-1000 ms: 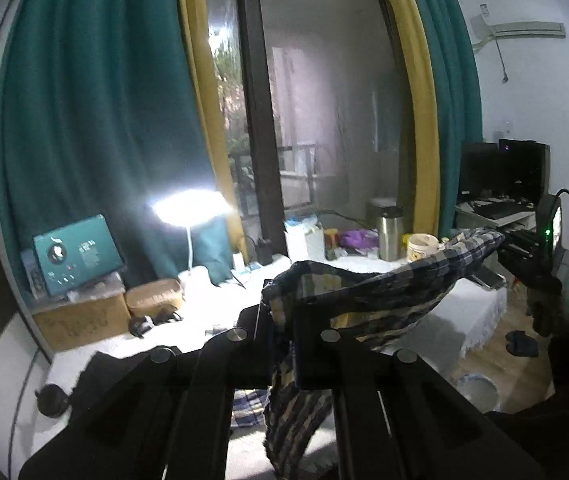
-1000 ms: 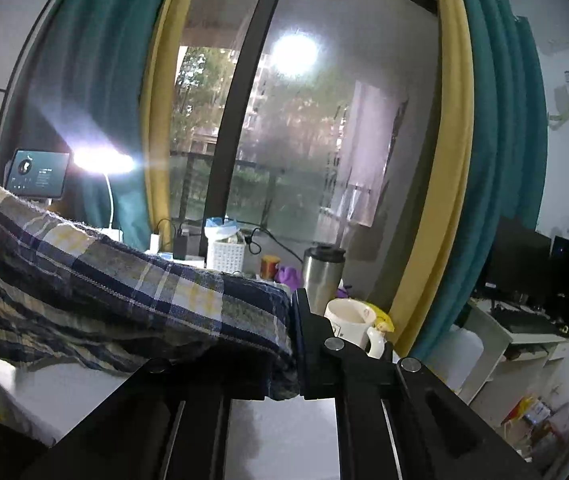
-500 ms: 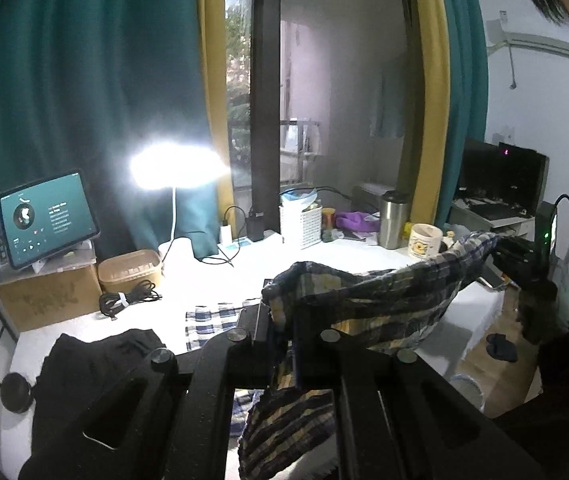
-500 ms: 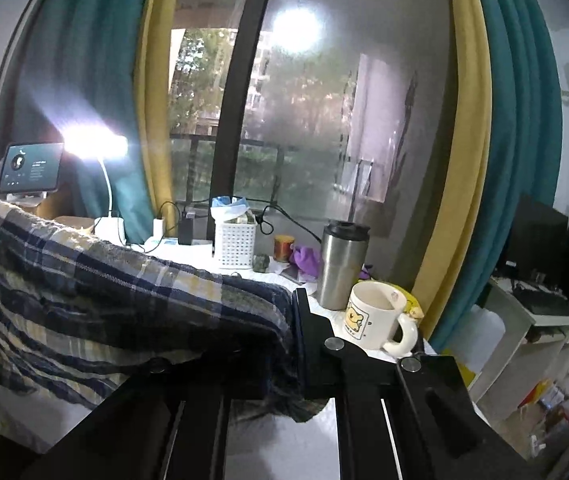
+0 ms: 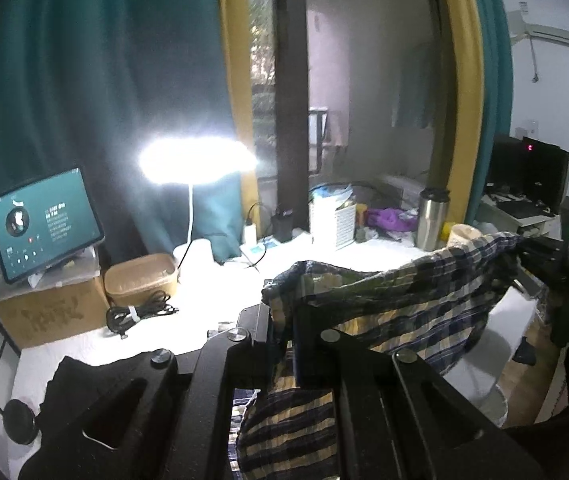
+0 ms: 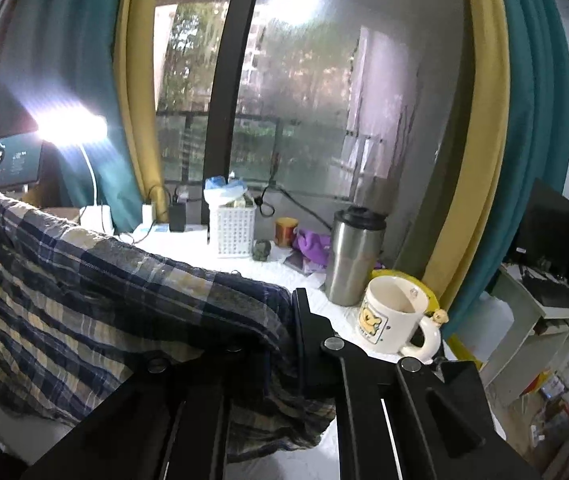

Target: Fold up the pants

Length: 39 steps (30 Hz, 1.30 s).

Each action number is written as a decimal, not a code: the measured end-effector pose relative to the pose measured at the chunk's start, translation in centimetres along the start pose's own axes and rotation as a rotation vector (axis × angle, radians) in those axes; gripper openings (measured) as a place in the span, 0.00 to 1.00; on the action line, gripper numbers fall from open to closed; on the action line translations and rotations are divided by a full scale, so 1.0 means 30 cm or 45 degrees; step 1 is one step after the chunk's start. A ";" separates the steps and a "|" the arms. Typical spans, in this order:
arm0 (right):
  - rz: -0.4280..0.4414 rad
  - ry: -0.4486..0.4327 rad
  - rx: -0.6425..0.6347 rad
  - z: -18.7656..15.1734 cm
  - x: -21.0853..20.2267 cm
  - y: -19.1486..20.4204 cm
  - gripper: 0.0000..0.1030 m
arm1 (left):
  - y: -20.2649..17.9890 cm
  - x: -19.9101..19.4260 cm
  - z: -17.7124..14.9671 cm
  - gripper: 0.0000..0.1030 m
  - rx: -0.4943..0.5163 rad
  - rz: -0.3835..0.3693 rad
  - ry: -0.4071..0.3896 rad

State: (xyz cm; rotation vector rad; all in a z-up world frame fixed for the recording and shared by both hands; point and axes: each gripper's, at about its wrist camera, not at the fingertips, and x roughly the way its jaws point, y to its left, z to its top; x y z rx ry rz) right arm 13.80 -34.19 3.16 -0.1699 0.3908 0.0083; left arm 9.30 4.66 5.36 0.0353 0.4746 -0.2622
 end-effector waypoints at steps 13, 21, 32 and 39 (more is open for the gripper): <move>0.066 0.205 -0.039 -0.008 0.303 0.061 0.09 | 0.132 0.358 -0.090 0.06 -0.079 0.086 0.293; 0.086 0.326 -0.048 -0.024 0.512 0.115 0.09 | 0.218 0.560 -0.133 0.06 -0.111 0.119 0.432; 0.052 0.480 -0.087 -0.045 0.721 0.169 0.09 | 0.328 0.819 -0.211 0.29 -0.208 0.177 0.551; 0.039 0.519 -0.096 -0.042 0.759 0.183 0.10 | 0.418 0.800 -0.201 0.36 -0.278 0.258 0.525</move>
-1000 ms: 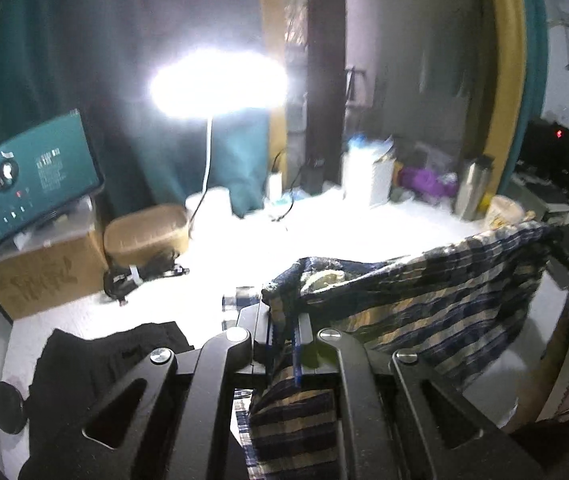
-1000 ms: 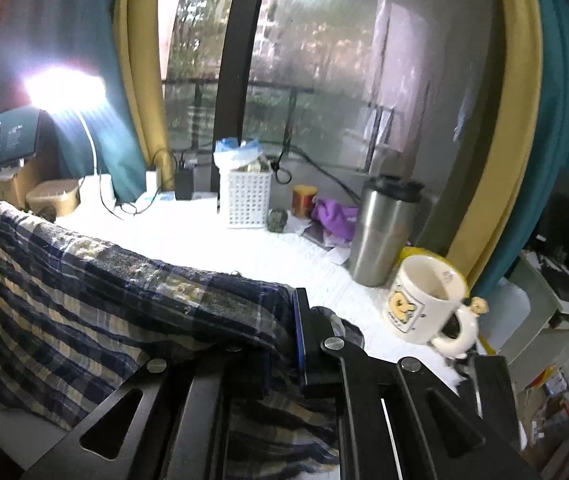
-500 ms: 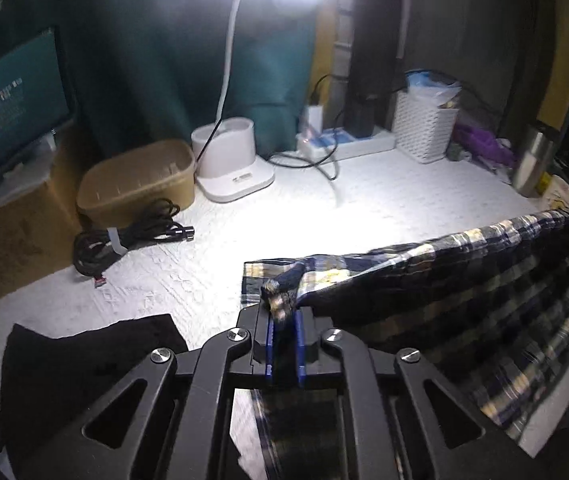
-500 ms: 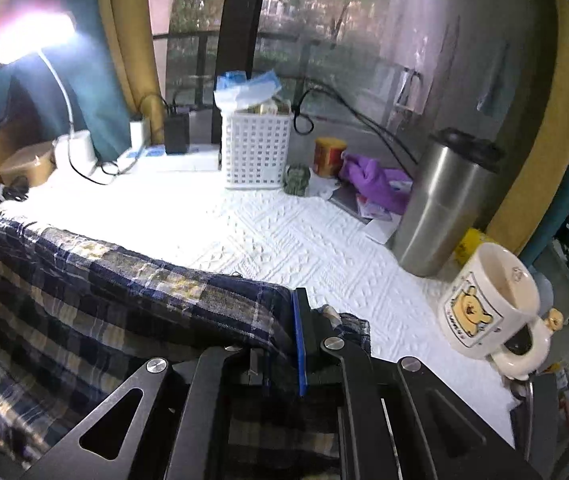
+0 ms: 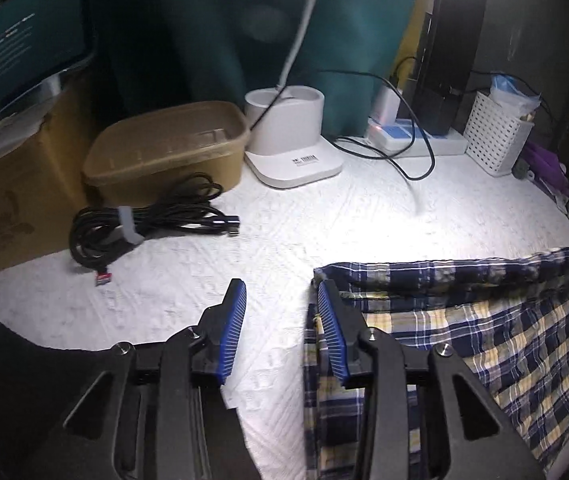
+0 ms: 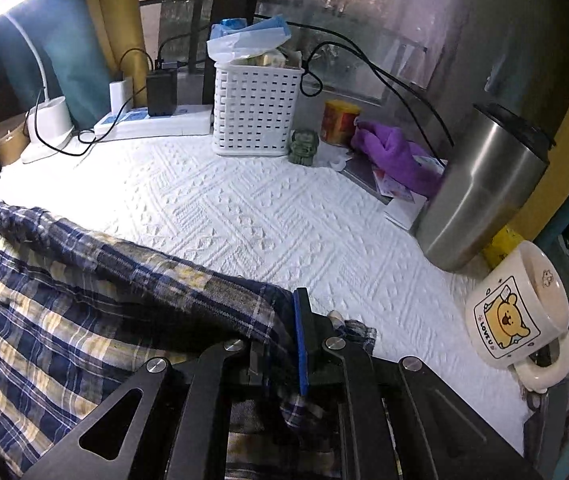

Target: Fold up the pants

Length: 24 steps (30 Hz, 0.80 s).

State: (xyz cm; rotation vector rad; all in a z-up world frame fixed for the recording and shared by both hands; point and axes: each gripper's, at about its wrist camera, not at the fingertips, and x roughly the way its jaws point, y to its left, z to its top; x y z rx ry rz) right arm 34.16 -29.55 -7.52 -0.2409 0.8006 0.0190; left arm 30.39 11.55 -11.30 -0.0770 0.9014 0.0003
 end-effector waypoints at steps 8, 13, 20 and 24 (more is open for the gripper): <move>0.008 -0.065 0.029 0.004 -0.086 -0.011 0.99 | 0.010 -0.107 -0.101 0.51 -0.012 -0.091 0.030; -0.006 -0.109 0.041 -0.018 -0.176 -0.021 0.99 | -0.015 -0.177 -0.197 0.52 0.001 -0.145 0.064; -0.051 -0.086 0.130 -0.158 -0.282 -0.101 0.99 | -0.046 -0.213 -0.329 0.52 0.008 -0.183 0.114; -0.090 -0.057 0.219 -0.265 -0.329 -0.185 0.99 | -0.045 -0.214 -0.385 0.52 0.004 -0.156 0.139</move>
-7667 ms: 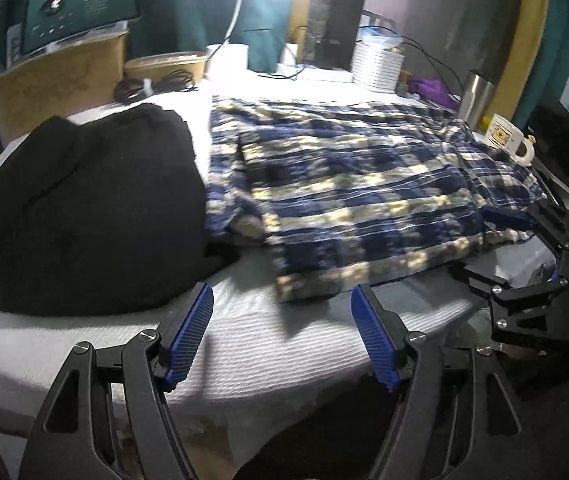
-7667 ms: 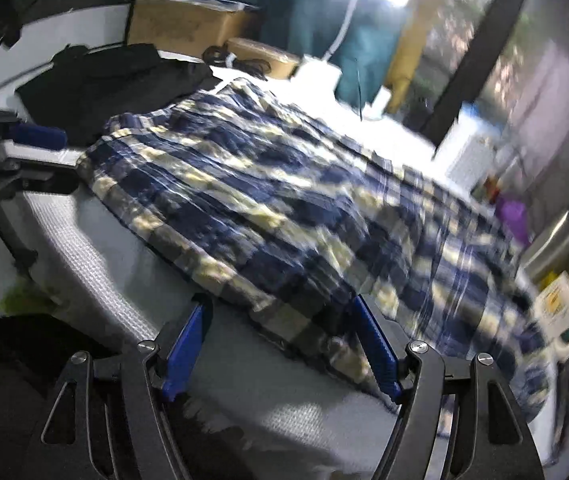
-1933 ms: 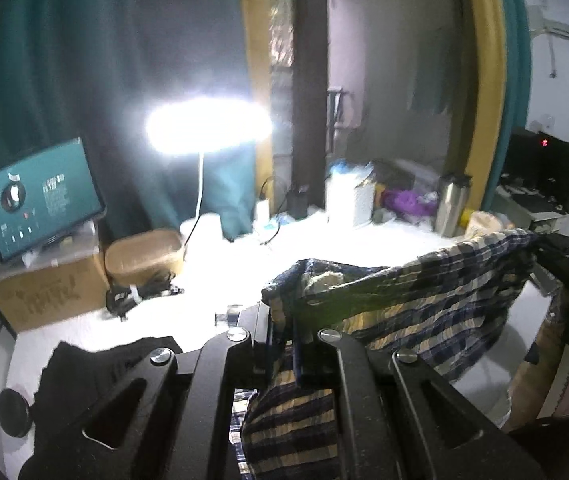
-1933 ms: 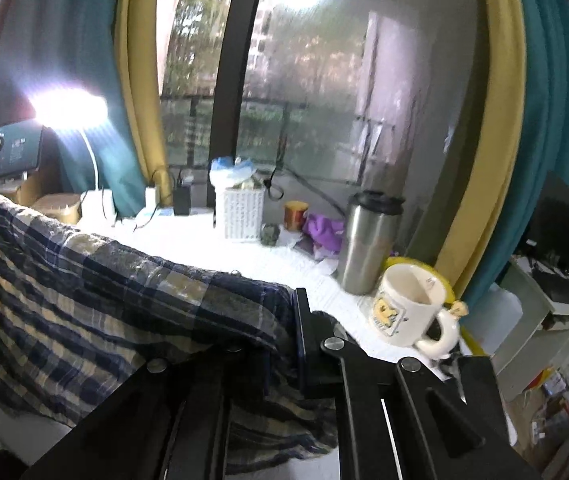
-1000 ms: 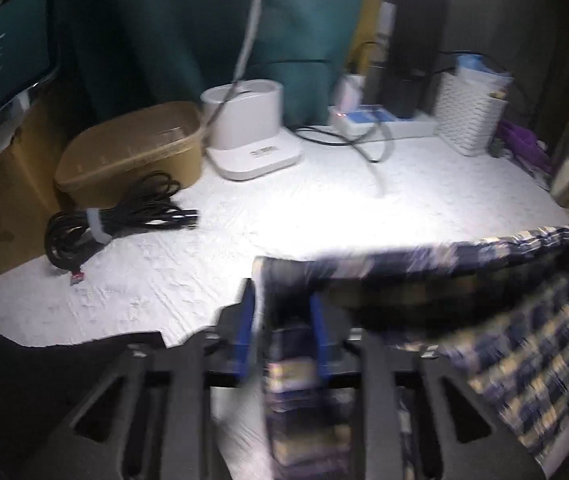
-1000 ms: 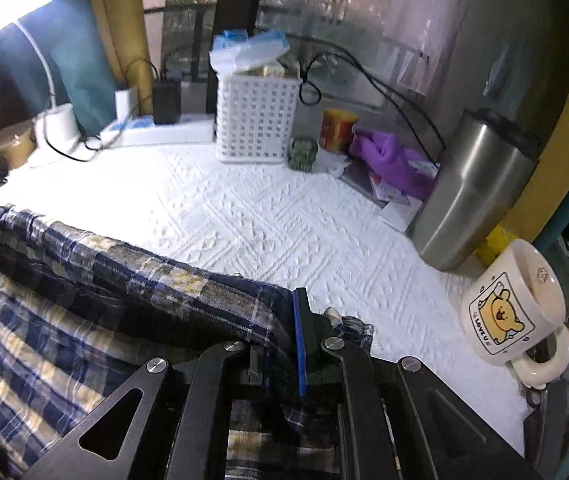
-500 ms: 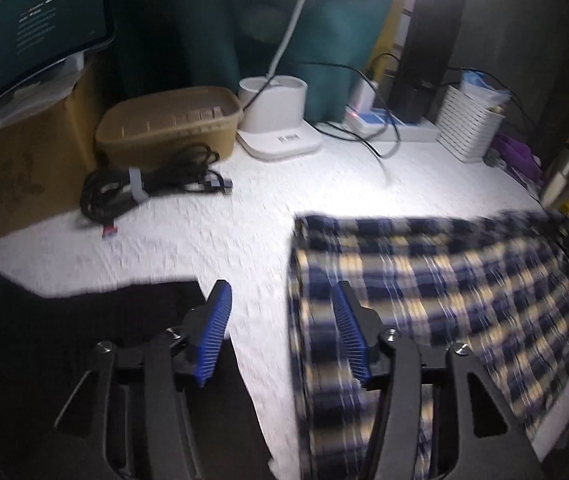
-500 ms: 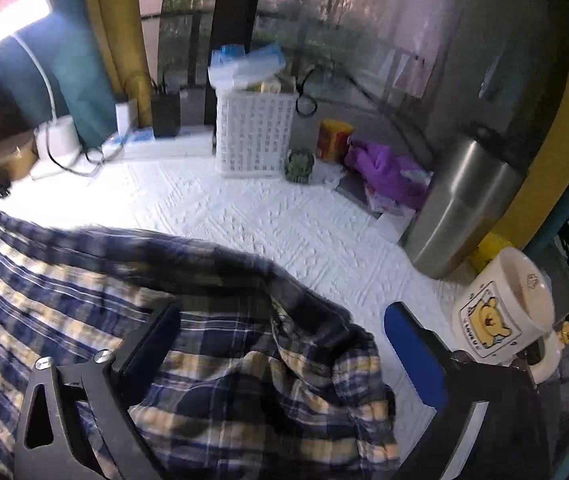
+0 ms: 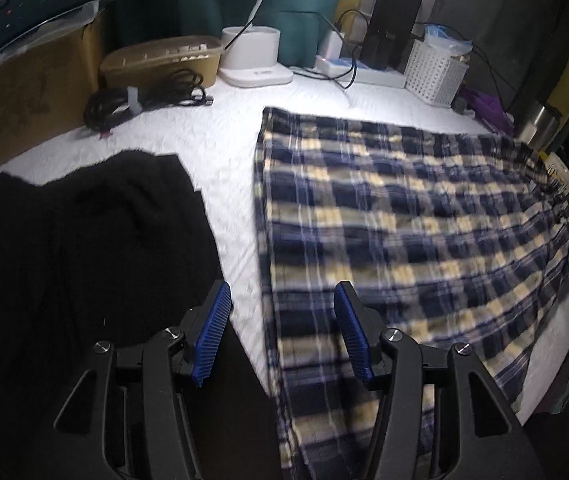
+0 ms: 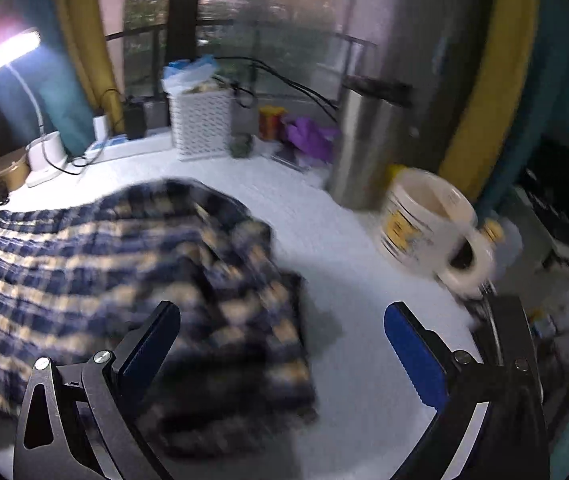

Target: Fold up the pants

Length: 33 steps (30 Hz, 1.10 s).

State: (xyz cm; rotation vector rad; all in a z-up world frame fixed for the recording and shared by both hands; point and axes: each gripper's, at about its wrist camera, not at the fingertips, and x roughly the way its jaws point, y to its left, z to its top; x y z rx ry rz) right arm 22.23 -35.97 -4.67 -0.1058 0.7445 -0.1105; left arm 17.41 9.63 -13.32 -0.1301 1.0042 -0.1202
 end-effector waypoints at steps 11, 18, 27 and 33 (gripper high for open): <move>0.152 0.034 0.195 -0.129 -0.006 -0.154 0.59 | -0.041 -0.008 -0.073 0.52 -0.012 0.010 0.053; 0.359 0.009 0.162 -0.121 0.043 -0.091 0.15 | -0.088 -0.015 -0.107 0.34 0.076 0.066 0.037; 0.412 -0.104 0.101 -0.102 -0.077 -0.097 0.06 | -0.100 -0.099 -0.079 0.04 0.076 0.099 -0.056; 0.378 -0.045 0.114 -0.145 -0.097 -0.142 0.06 | -0.093 -0.126 -0.065 0.04 0.080 0.124 -0.077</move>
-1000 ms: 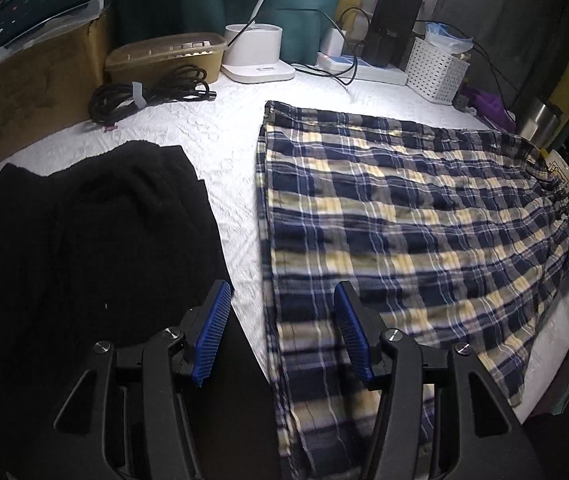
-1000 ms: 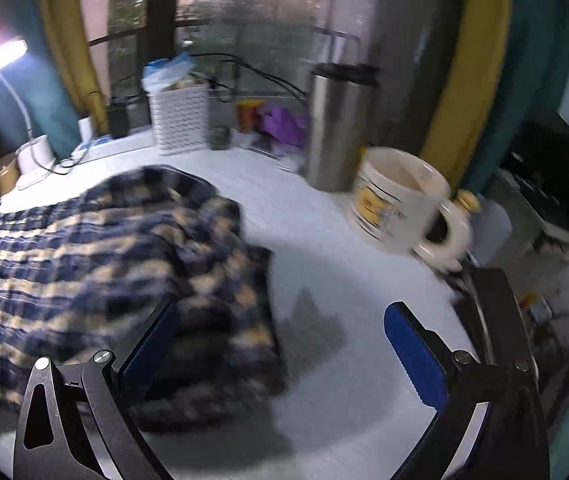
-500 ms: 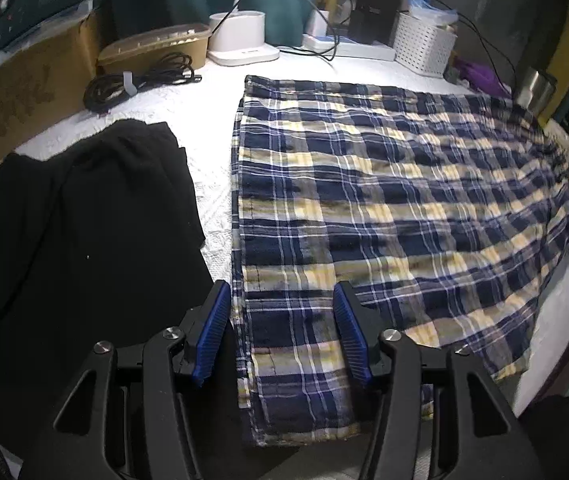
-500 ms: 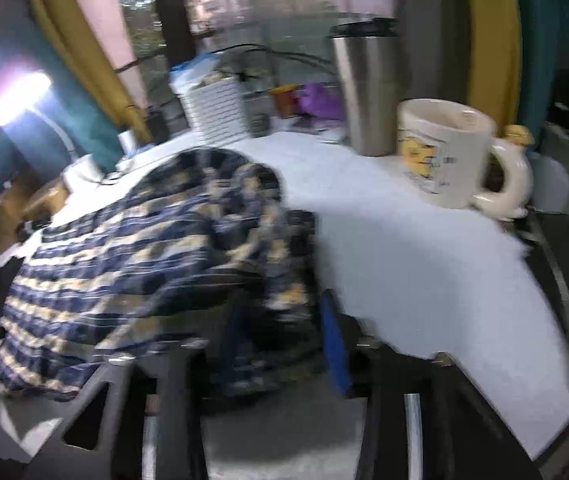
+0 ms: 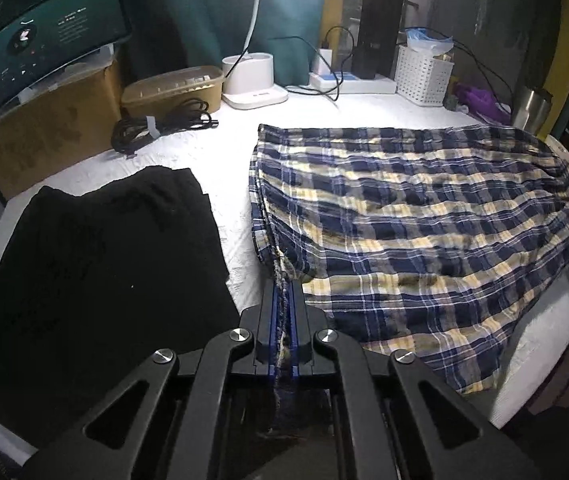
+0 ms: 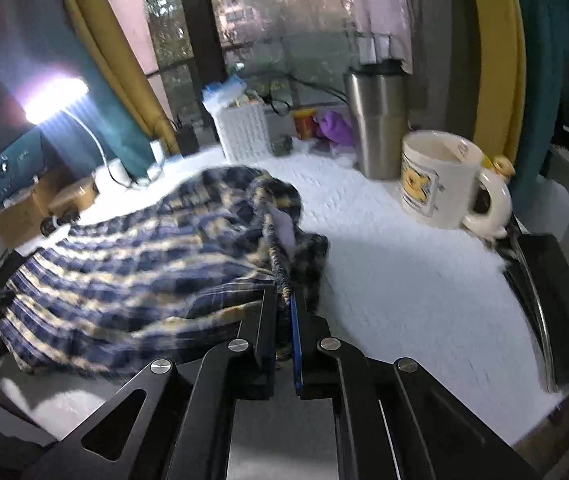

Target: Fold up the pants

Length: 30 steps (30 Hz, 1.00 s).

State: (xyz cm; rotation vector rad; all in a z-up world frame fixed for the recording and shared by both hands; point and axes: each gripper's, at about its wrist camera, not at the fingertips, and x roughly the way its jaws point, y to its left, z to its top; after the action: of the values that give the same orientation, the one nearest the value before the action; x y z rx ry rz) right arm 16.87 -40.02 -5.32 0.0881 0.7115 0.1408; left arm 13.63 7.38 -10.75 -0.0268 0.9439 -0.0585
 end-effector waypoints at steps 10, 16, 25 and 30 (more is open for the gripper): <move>-0.108 0.095 -0.009 -0.062 0.082 -0.033 0.07 | 0.029 0.020 -0.007 0.05 -0.027 0.098 0.014; -0.188 0.057 -0.050 -0.040 0.014 0.018 0.81 | -0.072 -0.084 0.025 0.51 0.006 -0.075 -0.127; -0.111 0.106 0.111 -0.123 -0.003 0.002 0.90 | -0.397 -0.002 -0.087 0.51 0.332 -0.359 0.036; 0.103 0.147 0.284 -0.178 0.019 0.012 0.90 | -0.432 0.034 -0.135 0.51 0.404 -0.328 0.097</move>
State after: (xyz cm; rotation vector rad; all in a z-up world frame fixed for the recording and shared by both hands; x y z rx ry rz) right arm 13.77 -39.42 -9.66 0.3247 0.8375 0.1443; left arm 10.46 -5.60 -13.31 0.1480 0.9944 -0.4491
